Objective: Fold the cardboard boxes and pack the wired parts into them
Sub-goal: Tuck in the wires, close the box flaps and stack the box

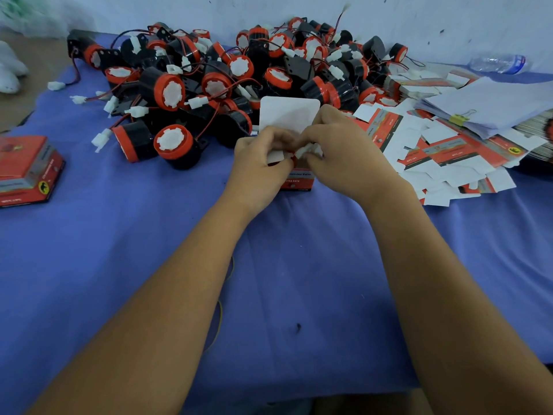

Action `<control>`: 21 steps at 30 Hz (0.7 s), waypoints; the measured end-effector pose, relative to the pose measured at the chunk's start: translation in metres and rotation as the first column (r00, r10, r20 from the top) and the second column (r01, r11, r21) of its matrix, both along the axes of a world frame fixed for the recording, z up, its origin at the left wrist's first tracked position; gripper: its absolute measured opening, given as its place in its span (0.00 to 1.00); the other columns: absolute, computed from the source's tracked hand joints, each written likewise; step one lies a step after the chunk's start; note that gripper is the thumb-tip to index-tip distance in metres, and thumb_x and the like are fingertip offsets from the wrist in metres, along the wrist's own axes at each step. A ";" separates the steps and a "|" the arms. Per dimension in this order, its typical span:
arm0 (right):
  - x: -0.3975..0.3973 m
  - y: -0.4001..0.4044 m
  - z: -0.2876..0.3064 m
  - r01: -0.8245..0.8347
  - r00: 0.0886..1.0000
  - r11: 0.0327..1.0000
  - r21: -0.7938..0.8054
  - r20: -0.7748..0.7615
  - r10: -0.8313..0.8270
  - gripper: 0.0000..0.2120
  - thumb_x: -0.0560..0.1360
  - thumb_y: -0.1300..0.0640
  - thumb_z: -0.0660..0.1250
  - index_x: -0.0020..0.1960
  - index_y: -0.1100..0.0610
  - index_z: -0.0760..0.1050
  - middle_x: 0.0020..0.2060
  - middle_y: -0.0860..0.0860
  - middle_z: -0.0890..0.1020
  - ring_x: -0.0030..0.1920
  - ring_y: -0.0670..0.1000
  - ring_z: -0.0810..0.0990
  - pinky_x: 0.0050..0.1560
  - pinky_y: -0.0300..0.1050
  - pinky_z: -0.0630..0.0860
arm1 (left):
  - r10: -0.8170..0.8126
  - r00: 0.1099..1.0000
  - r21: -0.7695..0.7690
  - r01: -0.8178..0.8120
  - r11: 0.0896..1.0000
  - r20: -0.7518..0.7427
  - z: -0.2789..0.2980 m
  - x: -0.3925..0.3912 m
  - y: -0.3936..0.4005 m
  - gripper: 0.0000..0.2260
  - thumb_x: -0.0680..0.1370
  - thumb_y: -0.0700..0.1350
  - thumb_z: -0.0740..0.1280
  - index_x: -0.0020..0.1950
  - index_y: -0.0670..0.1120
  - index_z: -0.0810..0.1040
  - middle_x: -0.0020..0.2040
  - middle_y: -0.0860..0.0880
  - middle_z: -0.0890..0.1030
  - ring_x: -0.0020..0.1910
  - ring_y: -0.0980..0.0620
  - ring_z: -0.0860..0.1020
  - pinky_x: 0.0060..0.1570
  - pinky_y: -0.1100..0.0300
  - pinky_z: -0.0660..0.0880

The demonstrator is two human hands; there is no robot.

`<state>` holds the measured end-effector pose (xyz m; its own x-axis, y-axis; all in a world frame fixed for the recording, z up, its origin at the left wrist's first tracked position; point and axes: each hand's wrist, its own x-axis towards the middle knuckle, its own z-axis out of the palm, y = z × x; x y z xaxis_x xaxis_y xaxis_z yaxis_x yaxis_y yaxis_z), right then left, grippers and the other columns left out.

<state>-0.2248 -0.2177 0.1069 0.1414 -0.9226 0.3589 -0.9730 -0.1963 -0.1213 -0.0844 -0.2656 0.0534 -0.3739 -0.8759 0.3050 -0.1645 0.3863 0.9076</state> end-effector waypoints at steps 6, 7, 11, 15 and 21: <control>0.004 -0.002 -0.005 0.100 0.995 0.992 -0.081 0.006 -0.100 0.08 0.78 0.65 0.61 0.56 0.64 0.74 0.57 0.60 0.70 0.44 0.63 0.75 0.43 0.60 0.75 | 0.016 0.998 0.023 -0.014 1.000 -0.058 0.001 0.001 0.001 0.19 0.78 0.35 0.67 0.65 0.44 0.65 0.55 0.51 0.83 0.55 0.64 0.77 0.50 0.73 0.72; 0.004 -0.001 -0.004 0.099 0.995 0.991 -0.088 0.021 -0.098 0.07 0.79 0.65 0.61 0.56 0.64 0.74 0.57 0.60 0.70 0.44 0.63 0.75 0.44 0.60 0.75 | 0.015 0.998 0.019 -0.014 1.000 -0.058 0.001 0.001 0.001 0.18 0.78 0.34 0.66 0.65 0.44 0.65 0.54 0.52 0.83 0.55 0.65 0.77 0.51 0.73 0.72; 0.001 -0.001 0.003 0.054 0.998 0.998 -0.024 -0.017 -0.055 0.09 0.79 0.65 0.62 0.57 0.62 0.76 0.55 0.58 0.70 0.45 0.61 0.75 0.46 0.59 0.75 | 0.003 1.000 -0.008 -0.003 1.000 -0.024 -0.001 0.001 0.002 0.15 0.79 0.35 0.65 0.60 0.49 0.67 0.56 0.53 0.82 0.63 0.59 0.73 0.59 0.63 0.73; 0.002 -0.001 0.011 0.039 0.998 0.996 0.078 -0.045 -0.035 0.13 0.77 0.70 0.60 0.57 0.61 0.76 0.55 0.57 0.70 0.47 0.58 0.73 0.49 0.58 0.73 | 0.004 1.000 -0.024 -0.005 1.000 -0.015 -0.001 0.001 0.000 0.11 0.78 0.39 0.67 0.56 0.51 0.72 0.62 0.46 0.77 0.61 0.57 0.76 0.60 0.56 0.77; 0.003 0.000 0.021 0.079 0.993 0.981 0.178 -0.097 -0.062 0.15 0.75 0.72 0.59 0.57 0.61 0.76 0.52 0.53 0.67 0.49 0.59 0.74 0.51 0.56 0.74 | 0.029 0.997 -0.022 -0.028 0.999 0.065 -0.002 0.001 -0.002 0.09 0.78 0.40 0.66 0.49 0.56 0.75 0.61 0.42 0.74 0.59 0.46 0.75 0.59 0.50 0.77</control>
